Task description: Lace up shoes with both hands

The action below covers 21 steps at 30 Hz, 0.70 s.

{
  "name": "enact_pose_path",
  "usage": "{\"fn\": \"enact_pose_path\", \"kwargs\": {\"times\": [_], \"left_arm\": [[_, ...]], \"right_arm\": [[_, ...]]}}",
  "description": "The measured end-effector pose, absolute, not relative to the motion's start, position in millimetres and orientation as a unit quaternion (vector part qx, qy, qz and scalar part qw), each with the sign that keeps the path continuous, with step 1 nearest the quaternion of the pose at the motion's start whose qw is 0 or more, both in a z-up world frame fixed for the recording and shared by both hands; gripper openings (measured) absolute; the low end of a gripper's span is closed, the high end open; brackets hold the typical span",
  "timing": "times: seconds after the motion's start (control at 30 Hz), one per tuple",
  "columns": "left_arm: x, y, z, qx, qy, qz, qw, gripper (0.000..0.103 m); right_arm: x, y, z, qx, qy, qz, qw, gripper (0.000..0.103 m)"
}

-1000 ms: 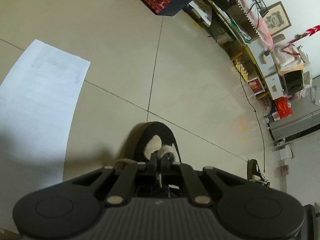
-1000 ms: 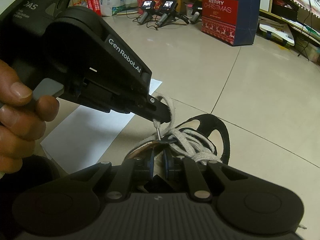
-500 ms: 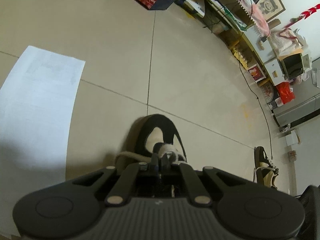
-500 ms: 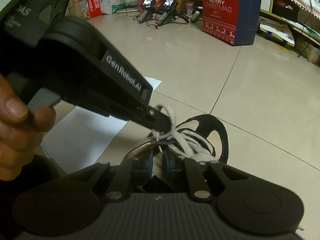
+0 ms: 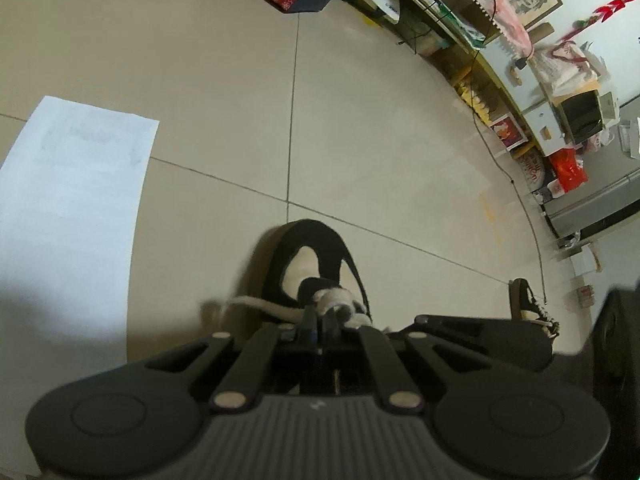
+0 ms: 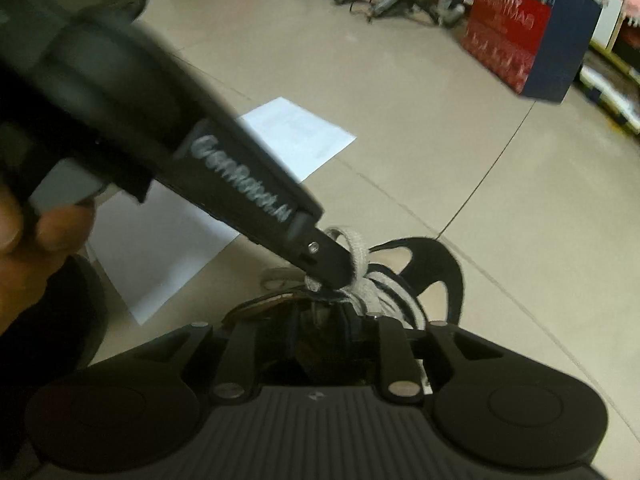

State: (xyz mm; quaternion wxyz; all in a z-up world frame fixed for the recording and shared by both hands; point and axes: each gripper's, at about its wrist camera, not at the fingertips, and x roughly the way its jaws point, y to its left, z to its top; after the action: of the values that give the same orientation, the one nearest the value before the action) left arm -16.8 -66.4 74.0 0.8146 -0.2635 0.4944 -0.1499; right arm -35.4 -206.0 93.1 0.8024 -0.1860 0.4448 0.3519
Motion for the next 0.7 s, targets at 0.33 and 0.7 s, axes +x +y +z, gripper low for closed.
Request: {"fn": "enact_pose_path", "kwargs": {"times": [0.33, 0.7], "left_arm": [[-12, -57, 77, -0.274, 0.495, -0.156, 0.810, 0.005], [-57, -52, 102, -0.074, 0.490, -0.249, 0.832, 0.019]], "right_arm": [[-32, -218, 93, -0.122, 0.464, 0.355, 0.803, 0.003], [-48, -221, 94, -0.094, 0.450, 0.325, 0.827, 0.003]]}}
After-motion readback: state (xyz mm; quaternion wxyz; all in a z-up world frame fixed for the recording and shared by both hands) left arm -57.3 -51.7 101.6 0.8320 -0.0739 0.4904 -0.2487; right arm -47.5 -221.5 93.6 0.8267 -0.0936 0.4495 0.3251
